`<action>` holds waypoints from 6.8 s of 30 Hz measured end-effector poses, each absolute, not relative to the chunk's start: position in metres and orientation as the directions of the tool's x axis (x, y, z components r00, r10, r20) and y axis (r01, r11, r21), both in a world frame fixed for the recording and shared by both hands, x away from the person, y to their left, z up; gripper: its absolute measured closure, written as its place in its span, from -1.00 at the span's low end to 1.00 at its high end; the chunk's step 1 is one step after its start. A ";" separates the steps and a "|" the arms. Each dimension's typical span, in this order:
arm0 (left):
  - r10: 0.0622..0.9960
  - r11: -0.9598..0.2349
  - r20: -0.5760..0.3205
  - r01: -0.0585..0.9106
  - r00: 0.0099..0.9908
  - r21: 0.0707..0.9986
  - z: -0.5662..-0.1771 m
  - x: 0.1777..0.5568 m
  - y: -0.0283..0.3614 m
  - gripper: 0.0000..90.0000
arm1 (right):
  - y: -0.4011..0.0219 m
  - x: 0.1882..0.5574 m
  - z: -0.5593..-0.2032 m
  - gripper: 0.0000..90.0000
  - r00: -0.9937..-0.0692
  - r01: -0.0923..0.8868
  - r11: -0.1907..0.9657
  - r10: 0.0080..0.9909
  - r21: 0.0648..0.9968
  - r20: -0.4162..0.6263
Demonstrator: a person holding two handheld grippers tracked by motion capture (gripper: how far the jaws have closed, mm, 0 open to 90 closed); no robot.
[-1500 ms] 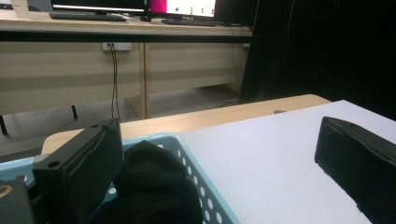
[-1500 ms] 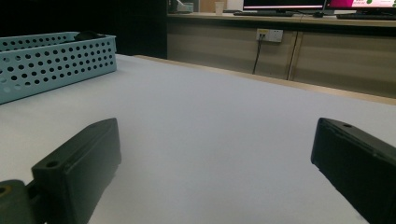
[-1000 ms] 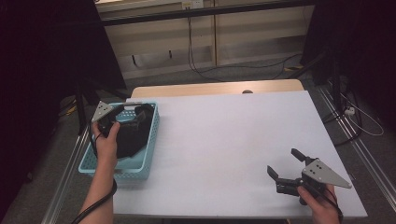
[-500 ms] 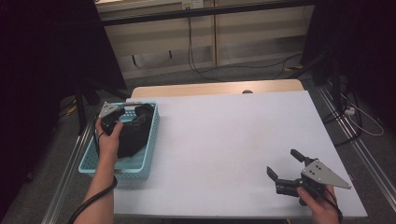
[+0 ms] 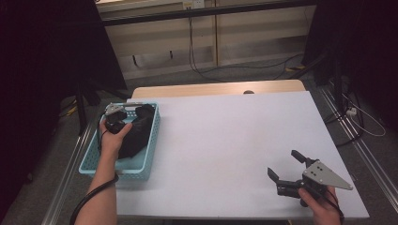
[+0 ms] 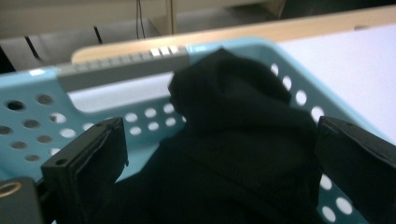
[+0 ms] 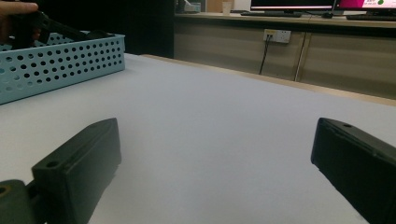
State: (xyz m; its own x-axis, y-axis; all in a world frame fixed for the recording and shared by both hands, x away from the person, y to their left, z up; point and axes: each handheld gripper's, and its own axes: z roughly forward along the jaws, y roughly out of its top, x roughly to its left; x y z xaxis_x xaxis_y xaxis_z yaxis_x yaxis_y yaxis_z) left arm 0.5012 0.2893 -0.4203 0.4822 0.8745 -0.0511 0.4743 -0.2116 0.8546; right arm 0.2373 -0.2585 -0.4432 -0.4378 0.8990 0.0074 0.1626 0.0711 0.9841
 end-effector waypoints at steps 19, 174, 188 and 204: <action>0.875 -0.311 -0.065 0.658 0.481 0.686 -0.452 0.512 0.292 -0.92 | -0.259 0.236 -0.444 -0.98 -0.441 0.164 0.067 0.897 0.984 0.012; 0.609 -0.355 -0.158 0.445 0.777 0.822 -0.405 0.397 0.136 -0.78 | -0.225 0.252 -0.446 -0.99 -0.551 0.235 0.167 0.834 0.958 -0.010; 0.625 -0.344 -0.160 0.453 0.764 0.822 -0.406 0.396 0.140 -0.81 | -0.218 0.256 -0.444 -0.98 -0.579 0.264 0.197 0.815 0.944 -0.008; 0.640 -0.339 -0.136 0.436 0.757 0.834 -0.403 0.397 0.143 -0.84 | -0.203 0.271 -0.440 -0.95 -0.599 0.282 0.229 0.800 0.932 -0.015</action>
State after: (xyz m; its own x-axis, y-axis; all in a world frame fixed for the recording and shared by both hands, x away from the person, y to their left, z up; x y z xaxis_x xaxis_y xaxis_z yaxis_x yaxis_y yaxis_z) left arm 0.3969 0.1429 -0.4031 0.7566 0.6396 -0.1358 0.4362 -0.3390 0.8335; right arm 0.2707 -0.2029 -0.4396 -0.5994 0.8003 -0.0154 0.2820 0.2291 0.9317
